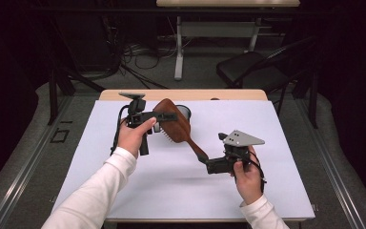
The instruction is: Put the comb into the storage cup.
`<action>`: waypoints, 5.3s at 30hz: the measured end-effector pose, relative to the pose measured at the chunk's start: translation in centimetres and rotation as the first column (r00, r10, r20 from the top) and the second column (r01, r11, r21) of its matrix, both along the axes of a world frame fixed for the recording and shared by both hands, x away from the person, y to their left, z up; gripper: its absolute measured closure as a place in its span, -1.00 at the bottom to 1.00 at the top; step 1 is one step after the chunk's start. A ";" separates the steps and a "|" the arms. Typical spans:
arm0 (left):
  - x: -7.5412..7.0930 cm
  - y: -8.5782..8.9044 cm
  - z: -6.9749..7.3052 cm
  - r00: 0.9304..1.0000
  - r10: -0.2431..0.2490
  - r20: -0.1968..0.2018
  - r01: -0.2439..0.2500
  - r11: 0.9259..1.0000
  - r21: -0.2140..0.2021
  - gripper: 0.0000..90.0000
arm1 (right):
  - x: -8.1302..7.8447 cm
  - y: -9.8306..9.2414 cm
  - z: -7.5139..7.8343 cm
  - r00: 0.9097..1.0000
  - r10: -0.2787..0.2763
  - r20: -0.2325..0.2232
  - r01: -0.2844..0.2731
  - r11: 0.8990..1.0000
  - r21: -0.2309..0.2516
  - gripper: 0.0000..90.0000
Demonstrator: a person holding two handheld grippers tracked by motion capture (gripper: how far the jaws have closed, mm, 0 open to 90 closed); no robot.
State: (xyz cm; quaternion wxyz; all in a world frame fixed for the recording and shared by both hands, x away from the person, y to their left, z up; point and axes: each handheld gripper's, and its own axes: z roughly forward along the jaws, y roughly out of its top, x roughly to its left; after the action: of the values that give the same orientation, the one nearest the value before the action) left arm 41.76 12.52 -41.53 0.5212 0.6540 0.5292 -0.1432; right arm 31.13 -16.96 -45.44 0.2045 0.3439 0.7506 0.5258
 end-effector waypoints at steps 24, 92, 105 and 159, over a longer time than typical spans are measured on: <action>1.2 1.0 1.2 0.998 0.049 0.024 -0.049 0.999 -0.009 0.07 | 0.3 -0.7 0.2 1.000 -0.012 -0.006 0.013 1.000 0.021 -1.00; 5.3 3.4 4.4 0.954 0.294 0.056 -0.296 0.955 0.016 0.05 | 0.3 -1.8 0.5 0.999 -0.053 -0.012 0.053 0.998 0.041 -1.00; 5.5 3.0 5.3 0.952 0.295 0.078 -0.298 0.954 0.022 0.05 | 0.2 -1.8 0.6 0.999 -0.049 -0.014 0.050 0.998 0.043 -0.99; 7.4 2.7 4.3 0.910 0.386 0.154 -0.395 0.918 0.037 0.05 | 0.4 -2.0 0.2 0.998 -0.054 -0.031 0.055 0.998 0.041 -0.99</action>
State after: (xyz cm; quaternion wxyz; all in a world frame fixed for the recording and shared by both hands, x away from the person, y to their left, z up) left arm 49.16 15.20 -37.23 0.5537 0.5607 0.6150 0.0292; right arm 31.51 -18.94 -45.29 0.2002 0.3762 0.7328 0.5304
